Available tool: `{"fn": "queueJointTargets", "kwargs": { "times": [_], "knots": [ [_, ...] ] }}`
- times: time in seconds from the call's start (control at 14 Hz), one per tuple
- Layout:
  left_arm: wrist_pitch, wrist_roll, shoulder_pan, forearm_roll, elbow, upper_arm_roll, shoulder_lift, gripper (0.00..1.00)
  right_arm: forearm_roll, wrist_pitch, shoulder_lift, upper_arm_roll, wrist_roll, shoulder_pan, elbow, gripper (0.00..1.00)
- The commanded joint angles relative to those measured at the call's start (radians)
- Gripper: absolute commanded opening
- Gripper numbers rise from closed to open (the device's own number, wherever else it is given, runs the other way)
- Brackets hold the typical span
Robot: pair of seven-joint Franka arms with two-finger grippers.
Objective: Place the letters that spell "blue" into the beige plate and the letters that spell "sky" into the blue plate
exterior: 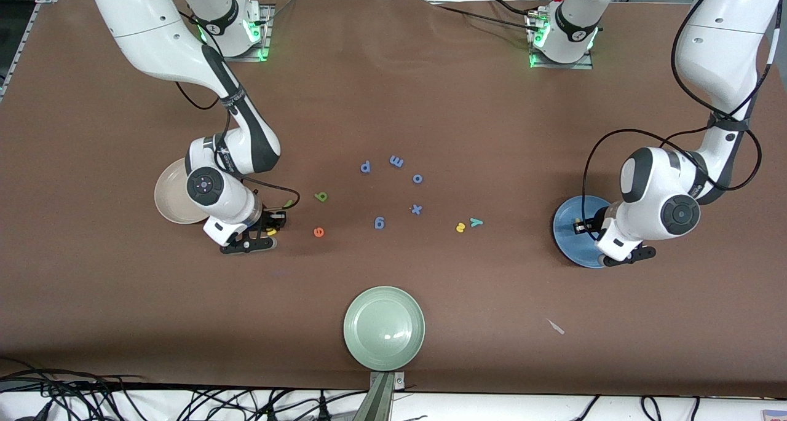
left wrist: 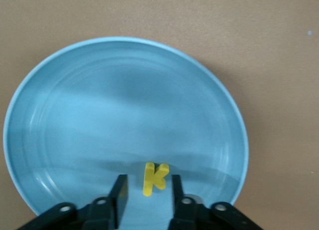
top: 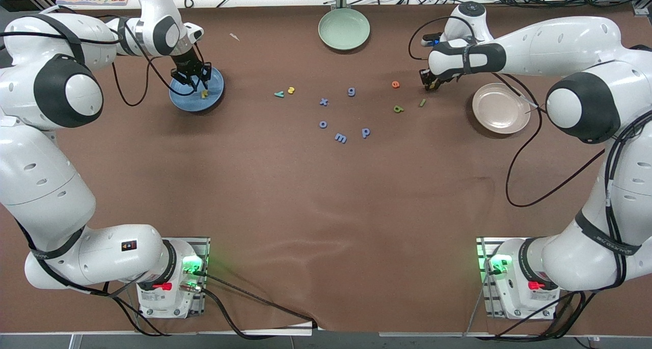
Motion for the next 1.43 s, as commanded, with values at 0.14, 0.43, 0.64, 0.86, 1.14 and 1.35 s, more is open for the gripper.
{"fn": "queueJointTargets", "kwargs": {
  "times": [0.14, 0.43, 0.64, 0.86, 1.14, 1.35],
  "knots": [
    [-0.128, 0.001, -0.009, 0.004, 0.014, -0.077, -0.083, 1.00, 0.018, 0.024, 0.002, 0.002, 0.010, 0.009, -0.012, 0.26],
    [-0.152, 0.015, -0.010, 0.003, 0.013, -0.214, -0.095, 1.00, 0.018, 0.019, 0.002, 0.002, 0.016, 0.007, -0.008, 0.22],
    [-0.148, 0.017, -0.059, 0.016, 0.013, -0.268, -0.082, 1.00, 0.020, 0.004, -0.008, 0.002, 0.005, 0.007, 0.009, 0.21],
    [-0.059, 0.037, -0.166, 0.026, 0.011, -0.266, -0.011, 1.00, 0.020, -0.109, -0.032, -0.004, -0.002, -0.002, 0.046, 0.21],
    [0.152, 0.109, -0.225, 0.301, 0.005, -0.263, 0.078, 1.00, 0.018, -0.235, -0.104, -0.051, -0.054, -0.005, 0.035, 0.21],
    [0.160, 0.133, -0.227, 0.358, 0.001, -0.269, 0.122, 1.00, 0.020, -0.249, -0.179, -0.145, -0.206, -0.008, -0.052, 0.21]
  ]
}}
